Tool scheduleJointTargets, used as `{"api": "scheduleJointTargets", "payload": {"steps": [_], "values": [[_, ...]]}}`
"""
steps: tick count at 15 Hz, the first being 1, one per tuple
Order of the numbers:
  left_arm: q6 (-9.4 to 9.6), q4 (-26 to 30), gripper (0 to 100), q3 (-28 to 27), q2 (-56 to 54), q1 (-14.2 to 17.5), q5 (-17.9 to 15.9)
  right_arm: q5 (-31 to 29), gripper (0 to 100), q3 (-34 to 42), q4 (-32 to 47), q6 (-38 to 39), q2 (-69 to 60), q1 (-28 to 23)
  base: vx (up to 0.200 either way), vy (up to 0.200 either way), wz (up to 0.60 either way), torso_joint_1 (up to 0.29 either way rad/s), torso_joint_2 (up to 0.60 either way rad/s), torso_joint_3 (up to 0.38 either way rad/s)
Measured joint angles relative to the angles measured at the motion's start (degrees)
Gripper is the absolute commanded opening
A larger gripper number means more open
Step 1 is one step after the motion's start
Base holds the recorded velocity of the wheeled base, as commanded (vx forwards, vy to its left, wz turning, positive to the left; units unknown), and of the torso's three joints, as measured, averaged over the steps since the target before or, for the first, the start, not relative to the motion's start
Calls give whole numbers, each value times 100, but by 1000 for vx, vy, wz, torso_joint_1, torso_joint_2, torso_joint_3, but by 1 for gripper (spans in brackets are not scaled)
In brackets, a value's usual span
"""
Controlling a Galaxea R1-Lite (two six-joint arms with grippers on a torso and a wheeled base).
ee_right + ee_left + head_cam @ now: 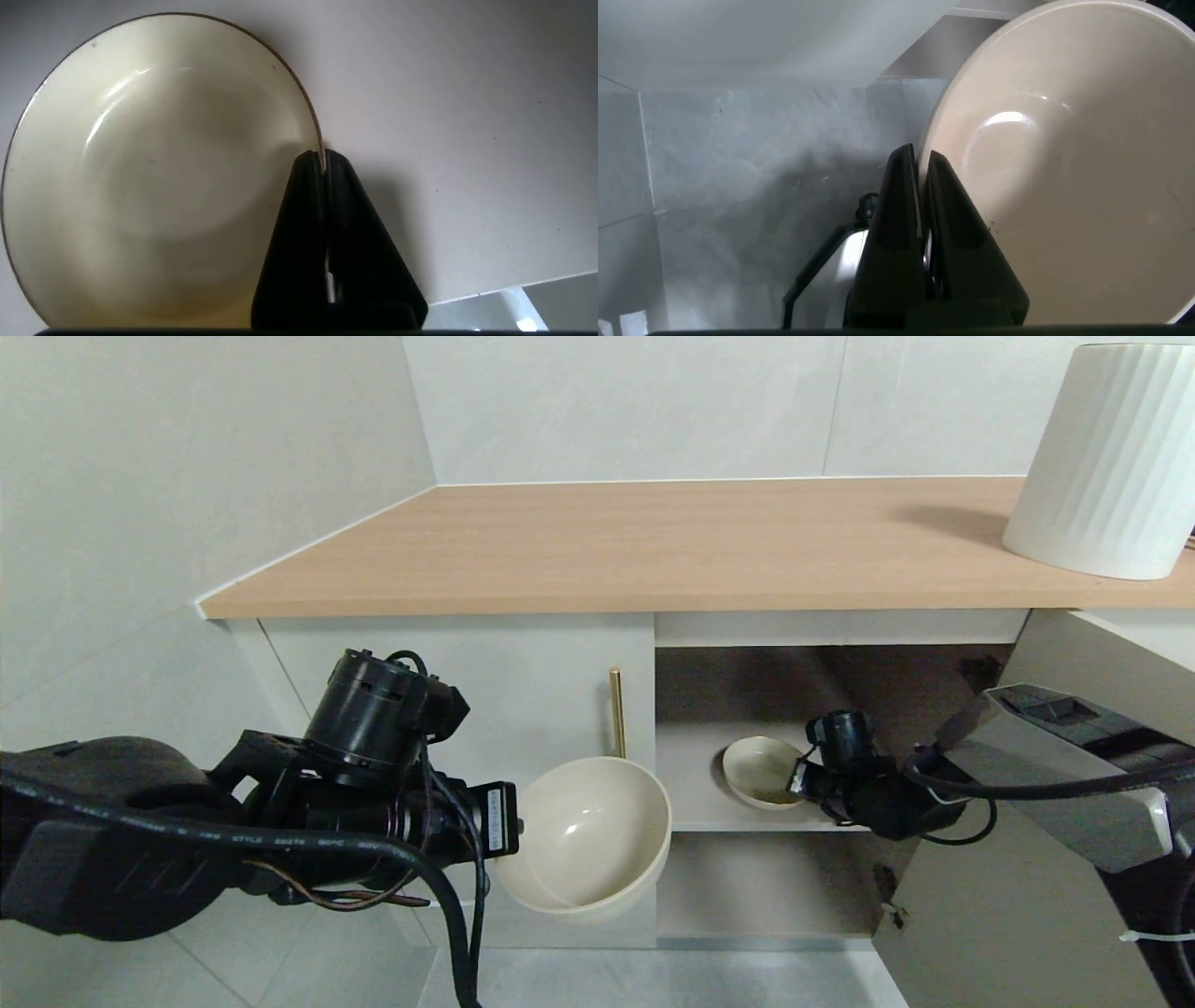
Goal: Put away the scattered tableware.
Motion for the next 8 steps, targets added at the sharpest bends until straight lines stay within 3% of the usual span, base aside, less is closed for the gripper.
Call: {"api": "scheduleJointTargets", "payload": {"steps": [8], "values": [[0, -11, 0, -16, 133, 0, 11, 9, 100, 195, 0, 63, -183, 13, 0, 0, 0, 0, 0, 0]]}}
